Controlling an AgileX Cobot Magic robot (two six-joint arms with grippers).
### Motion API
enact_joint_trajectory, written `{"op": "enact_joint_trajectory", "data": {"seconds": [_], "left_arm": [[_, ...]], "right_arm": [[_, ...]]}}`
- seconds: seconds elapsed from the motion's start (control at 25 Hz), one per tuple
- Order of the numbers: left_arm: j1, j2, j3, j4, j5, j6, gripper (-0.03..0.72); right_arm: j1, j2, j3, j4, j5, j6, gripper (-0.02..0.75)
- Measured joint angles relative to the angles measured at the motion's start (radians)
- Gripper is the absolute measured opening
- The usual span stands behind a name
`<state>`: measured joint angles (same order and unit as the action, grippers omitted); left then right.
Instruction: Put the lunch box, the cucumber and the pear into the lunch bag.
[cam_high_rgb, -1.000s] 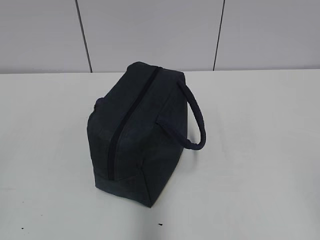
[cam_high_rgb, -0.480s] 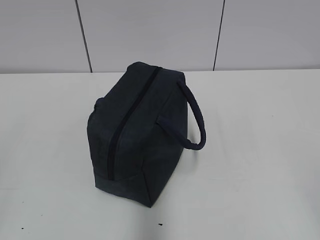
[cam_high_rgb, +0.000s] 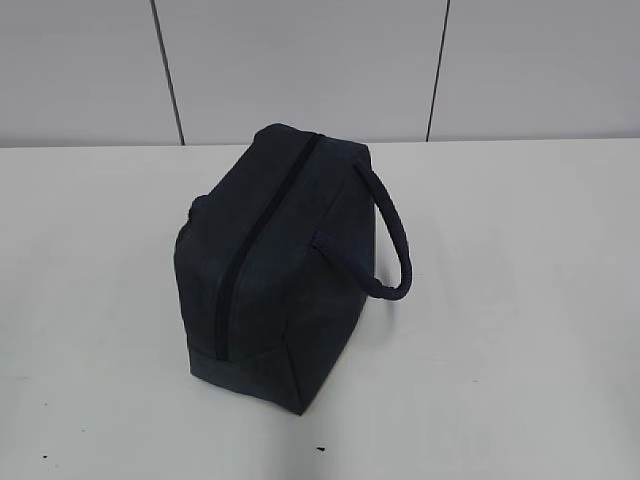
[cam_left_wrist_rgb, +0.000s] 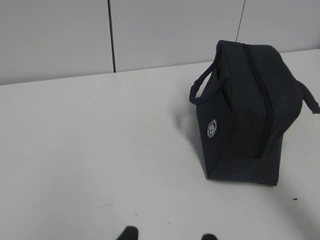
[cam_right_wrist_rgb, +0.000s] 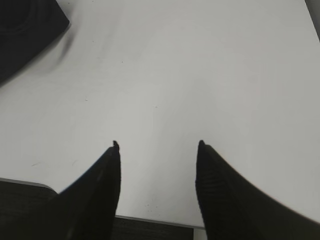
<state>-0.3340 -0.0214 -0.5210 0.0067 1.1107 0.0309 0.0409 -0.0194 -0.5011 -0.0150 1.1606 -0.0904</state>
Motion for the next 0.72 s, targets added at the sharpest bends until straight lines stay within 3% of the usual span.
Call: {"op": "enact_joint_trajectory", "data": {"seconds": [0.4, 0.72], "left_arm": [[0.011, 0.0, 0.0, 0.0, 0.0, 0.0, 0.243], [0.237, 0.0, 0.001, 0.0, -0.001, 0.0, 0.242]], "right_arm": [[0.0, 0.0, 0.0, 0.0, -0.002, 0.0, 0.386], [0.0, 0.0, 0.0, 0.0, -0.002, 0.0, 0.386]]}}
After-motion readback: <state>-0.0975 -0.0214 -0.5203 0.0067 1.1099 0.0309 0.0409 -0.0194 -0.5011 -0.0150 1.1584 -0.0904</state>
